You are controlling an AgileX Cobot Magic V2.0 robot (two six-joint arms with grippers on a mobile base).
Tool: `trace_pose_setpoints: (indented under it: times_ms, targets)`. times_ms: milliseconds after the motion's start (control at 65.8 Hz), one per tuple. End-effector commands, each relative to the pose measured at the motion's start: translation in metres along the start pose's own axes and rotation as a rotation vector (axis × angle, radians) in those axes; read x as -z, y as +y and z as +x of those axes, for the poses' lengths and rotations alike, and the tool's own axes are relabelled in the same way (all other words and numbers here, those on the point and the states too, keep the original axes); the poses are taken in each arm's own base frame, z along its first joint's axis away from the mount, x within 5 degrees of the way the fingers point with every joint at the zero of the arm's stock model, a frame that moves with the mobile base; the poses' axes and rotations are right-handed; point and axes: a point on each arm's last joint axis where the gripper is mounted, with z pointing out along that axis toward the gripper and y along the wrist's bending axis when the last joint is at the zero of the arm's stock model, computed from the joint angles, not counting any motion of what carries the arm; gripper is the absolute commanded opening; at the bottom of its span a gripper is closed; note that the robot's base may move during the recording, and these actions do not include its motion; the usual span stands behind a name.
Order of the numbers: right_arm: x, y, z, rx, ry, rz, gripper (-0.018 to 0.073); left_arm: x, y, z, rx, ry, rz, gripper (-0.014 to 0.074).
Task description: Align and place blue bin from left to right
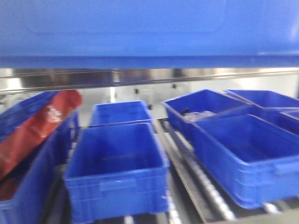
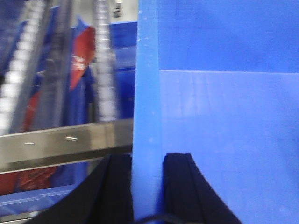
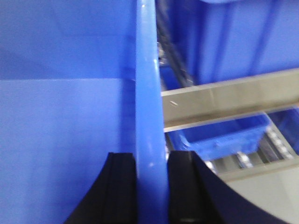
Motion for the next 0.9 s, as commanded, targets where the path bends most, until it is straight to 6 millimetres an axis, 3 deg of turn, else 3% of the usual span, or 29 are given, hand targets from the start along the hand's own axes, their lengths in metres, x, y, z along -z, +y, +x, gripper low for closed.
trace_pose_setpoints:
  times_ms: [0,881]
  targets:
    - [0.0061,0.0195,-0.0164,0.004,-0.174,-0.211,-0.0079,0.0069,-0.0117,-0.0104,0.017,-0.096,0.146,-0.0111]
    - [0.0061,0.0195,-0.0164,0.004,-0.174,-0.211,-0.0079,0.0069,-0.0117,-0.0104,0.017,-0.096,0.146,-0.0111]
